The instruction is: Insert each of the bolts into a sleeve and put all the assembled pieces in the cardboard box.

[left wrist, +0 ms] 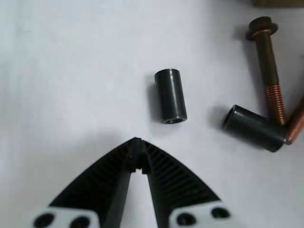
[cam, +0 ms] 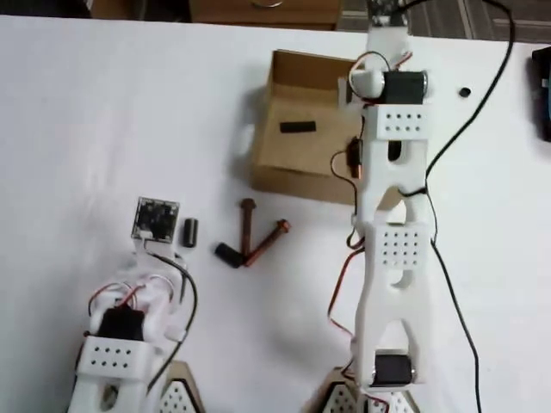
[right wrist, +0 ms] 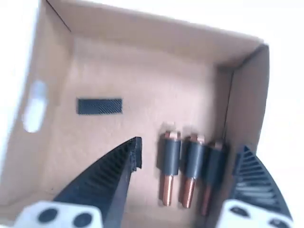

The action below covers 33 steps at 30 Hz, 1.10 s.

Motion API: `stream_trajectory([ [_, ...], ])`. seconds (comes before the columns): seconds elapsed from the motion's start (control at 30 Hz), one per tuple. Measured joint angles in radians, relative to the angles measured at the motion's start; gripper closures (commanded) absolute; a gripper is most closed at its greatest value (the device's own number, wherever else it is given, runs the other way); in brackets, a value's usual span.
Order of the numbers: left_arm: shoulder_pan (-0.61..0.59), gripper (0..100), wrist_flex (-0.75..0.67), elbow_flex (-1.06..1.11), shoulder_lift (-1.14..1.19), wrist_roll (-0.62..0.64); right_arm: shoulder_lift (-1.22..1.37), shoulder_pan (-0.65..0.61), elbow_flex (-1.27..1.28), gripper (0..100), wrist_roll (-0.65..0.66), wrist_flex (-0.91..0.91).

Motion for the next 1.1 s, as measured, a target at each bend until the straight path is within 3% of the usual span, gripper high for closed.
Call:
stream_trajectory([
  [0.3,-0.002,98,-0.009,0.002,0.000,0.000,-0.425,-0.034,0.158,70.4,0.000,0.003],
  [0.53,-0.002,98,-0.028,0.011,0.000,0.000,-0.812,-0.061,0.462,70.4,0.000,0.003],
  [0.73,-0.002,98,-0.028,0.011,0.000,0.002,-1.162,-0.173,0.841,70.4,0.000,0.003],
  [0.83,-0.008,98,0.008,0.011,0.000,0.064,-1.309,-0.252,1.020,70.4,0.037,0.003],
  [1.1,-0.175,98,0.144,0.011,0.000,0.103,-1.499,-0.427,1.376,70.4,0.146,0.003],
])
